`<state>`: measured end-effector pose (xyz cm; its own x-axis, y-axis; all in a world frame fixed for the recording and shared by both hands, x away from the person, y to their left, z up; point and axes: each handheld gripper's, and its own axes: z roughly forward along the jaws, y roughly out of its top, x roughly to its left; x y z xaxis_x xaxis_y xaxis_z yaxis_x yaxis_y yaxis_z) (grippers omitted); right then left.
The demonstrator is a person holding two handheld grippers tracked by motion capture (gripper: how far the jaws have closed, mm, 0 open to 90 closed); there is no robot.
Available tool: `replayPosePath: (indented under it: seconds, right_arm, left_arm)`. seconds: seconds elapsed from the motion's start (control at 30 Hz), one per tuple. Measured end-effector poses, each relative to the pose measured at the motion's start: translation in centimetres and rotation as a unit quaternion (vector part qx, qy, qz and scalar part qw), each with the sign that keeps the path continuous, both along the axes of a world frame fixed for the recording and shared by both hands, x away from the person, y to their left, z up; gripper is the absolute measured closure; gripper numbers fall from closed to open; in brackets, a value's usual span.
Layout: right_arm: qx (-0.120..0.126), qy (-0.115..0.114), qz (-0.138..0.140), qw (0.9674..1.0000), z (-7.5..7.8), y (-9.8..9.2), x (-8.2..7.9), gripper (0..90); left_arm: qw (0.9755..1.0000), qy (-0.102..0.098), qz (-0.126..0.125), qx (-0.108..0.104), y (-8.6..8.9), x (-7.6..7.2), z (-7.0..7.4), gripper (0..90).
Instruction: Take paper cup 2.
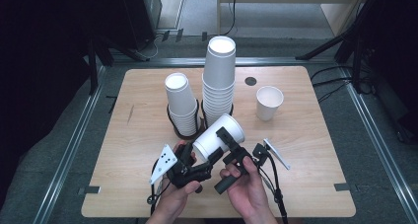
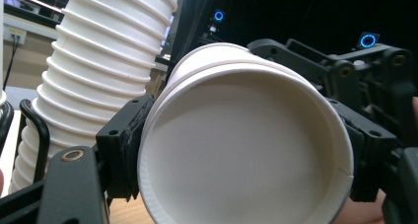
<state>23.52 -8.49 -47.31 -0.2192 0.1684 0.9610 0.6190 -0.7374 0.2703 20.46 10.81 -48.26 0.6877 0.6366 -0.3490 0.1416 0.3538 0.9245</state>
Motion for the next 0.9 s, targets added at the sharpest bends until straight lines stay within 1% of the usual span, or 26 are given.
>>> replayPosePath:
  seconds: [0.1,0.2,0.23,0.33,0.5,0.53,0.57,0.6,0.63,0.73,0.8,0.87,0.9]
  right_arm:
    - [0.01,0.002,0.0,1.0,-0.3,0.0,0.4,0.0]
    - [0.024,0.002,0.007,0.9997,-0.5,-0.1,0.7,1.8]
    - [0.025,0.001,0.005,0.9997,-0.5,-0.2,0.7,4.8]
    - [0.016,-0.005,-0.005,0.9998,-0.4,-0.2,0.5,7.9]
    - [0.005,-0.018,-0.008,0.9998,-0.3,-0.1,0.2,11.2]
    - [0.005,-0.021,-0.008,0.9997,-0.3,-0.1,0.2,11.4]
    - [0.0,-0.023,-0.008,0.9997,-0.3,-0.1,0.1,11.6]
    - [-0.001,-0.024,-0.009,0.9997,-0.3,-0.1,0.1,11.7]
    - [0.0,-0.028,-0.011,0.9996,-0.3,-0.2,0.2,11.8]
    - [-0.002,-0.033,-0.019,0.9993,-0.2,-0.4,0.3,12.0]
    - [-0.011,-0.036,-0.028,0.9989,-0.2,-0.6,0.4,12.1]
    - [-0.017,-0.038,-0.034,0.9985,-0.1,-0.8,0.5,12.1]
    - [-0.019,-0.039,-0.036,0.9984,-0.1,-0.8,0.6,12.1]
  left_arm:
    - [1.0,0.003,-0.005,0.0,0.0,0.0,-0.1,21.6]
    - [0.9999,0.007,-0.011,0.002,-0.1,0.0,-0.1,21.6]
    - [0.9999,0.009,-0.011,0.003,-0.1,0.1,-0.2,21.5]
    - [0.9996,0.019,-0.02,-0.002,0.0,0.2,-0.2,21.1]
    - [0.9982,0.045,-0.038,-0.008,0.4,0.3,-0.2,20.4]
    - [0.9971,0.058,-0.049,-0.01,0.6,0.3,-0.1,20.4]
    - [0.9955,0.072,-0.059,-0.017,0.8,0.4,-0.1,20.5]
    - [0.9946,0.08,-0.064,-0.019,1.1,0.5,-0.1,20.6]
    - [0.9946,0.081,-0.062,-0.02,1.2,0.6,-0.1,19.0]
    - [0.9949,0.084,-0.056,-0.008,1.6,0.8,-0.1,13.4]
    - [0.995,0.086,-0.05,0.005,1.7,0.9,0.0,12.1]
    - [0.9929,0.103,-0.055,0.019,1.8,0.9,0.2,10.5]
    - [0.9918,0.112,-0.058,0.021,1.8,1.0,0.2,9.4]
